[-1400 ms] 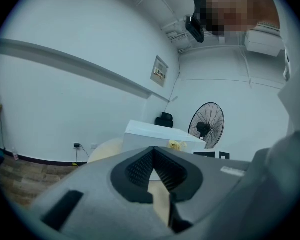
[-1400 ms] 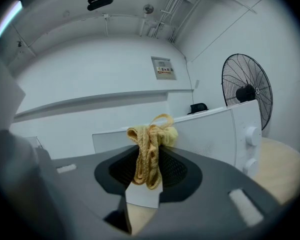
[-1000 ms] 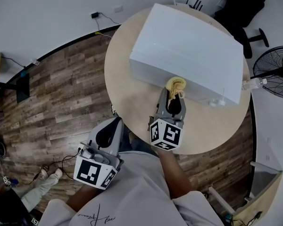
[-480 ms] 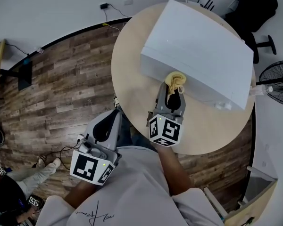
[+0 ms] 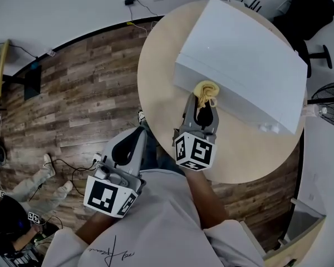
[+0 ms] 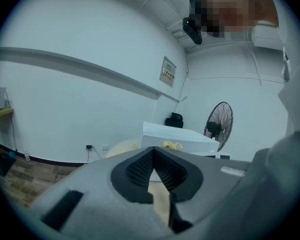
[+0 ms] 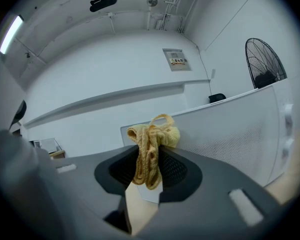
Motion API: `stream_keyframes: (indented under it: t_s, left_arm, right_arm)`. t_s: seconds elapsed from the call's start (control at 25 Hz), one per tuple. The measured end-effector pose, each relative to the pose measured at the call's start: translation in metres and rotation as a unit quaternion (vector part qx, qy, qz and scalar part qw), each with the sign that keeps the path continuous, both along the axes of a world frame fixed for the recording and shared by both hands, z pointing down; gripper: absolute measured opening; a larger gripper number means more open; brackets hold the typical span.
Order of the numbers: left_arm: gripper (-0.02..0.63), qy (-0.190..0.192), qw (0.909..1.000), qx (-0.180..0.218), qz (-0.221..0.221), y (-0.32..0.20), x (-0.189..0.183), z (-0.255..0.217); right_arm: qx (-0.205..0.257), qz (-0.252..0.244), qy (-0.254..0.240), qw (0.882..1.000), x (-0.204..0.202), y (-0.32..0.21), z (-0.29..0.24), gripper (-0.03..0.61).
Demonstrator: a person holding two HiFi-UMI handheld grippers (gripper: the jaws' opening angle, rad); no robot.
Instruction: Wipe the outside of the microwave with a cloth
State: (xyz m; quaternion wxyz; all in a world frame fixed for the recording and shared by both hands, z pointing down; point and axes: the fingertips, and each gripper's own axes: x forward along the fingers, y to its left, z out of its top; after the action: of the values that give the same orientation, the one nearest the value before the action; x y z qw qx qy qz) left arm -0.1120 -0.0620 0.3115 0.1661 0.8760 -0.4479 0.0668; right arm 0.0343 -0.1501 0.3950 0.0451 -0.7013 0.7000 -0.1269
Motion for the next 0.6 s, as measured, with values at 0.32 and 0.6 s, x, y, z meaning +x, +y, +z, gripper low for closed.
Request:
stream_keyframes:
  t_s: [0.32, 0.6]
  left_arm:
    - [-0.008, -0.004, 1.0, 0.001, -0.009, -0.008, -0.011, -0.001]
    - [-0.008, -0.006, 0.9999, -0.003, -0.012, -0.013, -0.017, -0.001]
  right_arm:
    - [-0.004, -0.02, -0.004, 1.0, -0.024, -0.013, 0.003, 0.124]
    - [-0.006, -0.04, -0.01, 0.999, -0.045, -0.023, 0.004, 0.124]
